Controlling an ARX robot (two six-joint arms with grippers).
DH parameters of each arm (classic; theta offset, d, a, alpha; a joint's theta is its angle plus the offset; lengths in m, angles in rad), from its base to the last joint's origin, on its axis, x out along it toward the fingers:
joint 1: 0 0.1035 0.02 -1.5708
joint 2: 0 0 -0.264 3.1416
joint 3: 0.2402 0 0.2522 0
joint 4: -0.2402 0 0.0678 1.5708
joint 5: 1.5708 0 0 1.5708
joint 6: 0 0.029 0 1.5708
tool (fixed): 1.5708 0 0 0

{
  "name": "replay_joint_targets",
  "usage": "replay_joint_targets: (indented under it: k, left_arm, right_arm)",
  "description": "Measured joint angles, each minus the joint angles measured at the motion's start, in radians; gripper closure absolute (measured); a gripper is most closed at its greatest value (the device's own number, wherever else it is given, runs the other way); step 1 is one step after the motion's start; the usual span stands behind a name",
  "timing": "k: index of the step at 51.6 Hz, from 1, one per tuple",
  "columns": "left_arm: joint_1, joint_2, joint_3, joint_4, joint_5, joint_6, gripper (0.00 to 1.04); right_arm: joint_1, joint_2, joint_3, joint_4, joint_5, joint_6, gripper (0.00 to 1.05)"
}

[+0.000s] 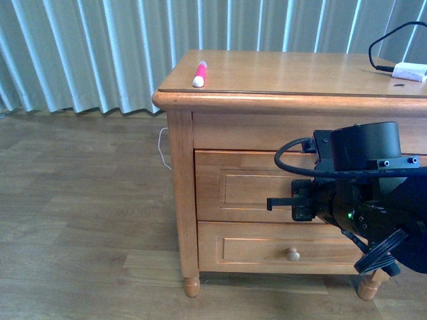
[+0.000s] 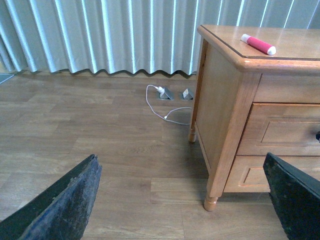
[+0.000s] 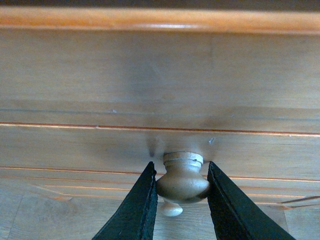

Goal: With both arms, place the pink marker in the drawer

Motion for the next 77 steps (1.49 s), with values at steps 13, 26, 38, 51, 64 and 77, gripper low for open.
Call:
replay_joint_targets:
  k: [13, 26, 38, 51, 64, 77]
  left_arm:
    - [0.000, 0.000, 0.000, 0.000, 0.000, 0.000, 0.06]
    - [0.000, 0.000, 0.000, 0.000, 0.000, 0.000, 0.06]
    - [0.000, 0.000, 0.000, 0.000, 0.000, 0.000, 0.06]
    - [0.000, 0.000, 0.000, 0.000, 0.000, 0.000, 0.06]
    - [0.000, 0.000, 0.000, 0.000, 0.000, 0.000, 0.06]
    - [0.000, 0.000, 0.000, 0.000, 0.000, 0.000, 0.06]
  right_arm:
    - [0.000, -0.013, -0.026, 0.013, -0.014, 0.011, 0.81]
    - [0.012, -0.106, -0.205, 0.093, -0.035, 0.025, 0.81]
    - [0.022, -0.254, -0.461, 0.171, -0.064, 0.056, 0.81]
    - [0.025, -0.409, -0.665, 0.258, -0.082, 0.083, 0.61]
    - [-0.012, -0.723, -0.737, 0.043, -0.131, 0.128, 0.20]
    - [-0.119, -1.262, -0.686, -0.562, -0.258, 0.103, 0.09]
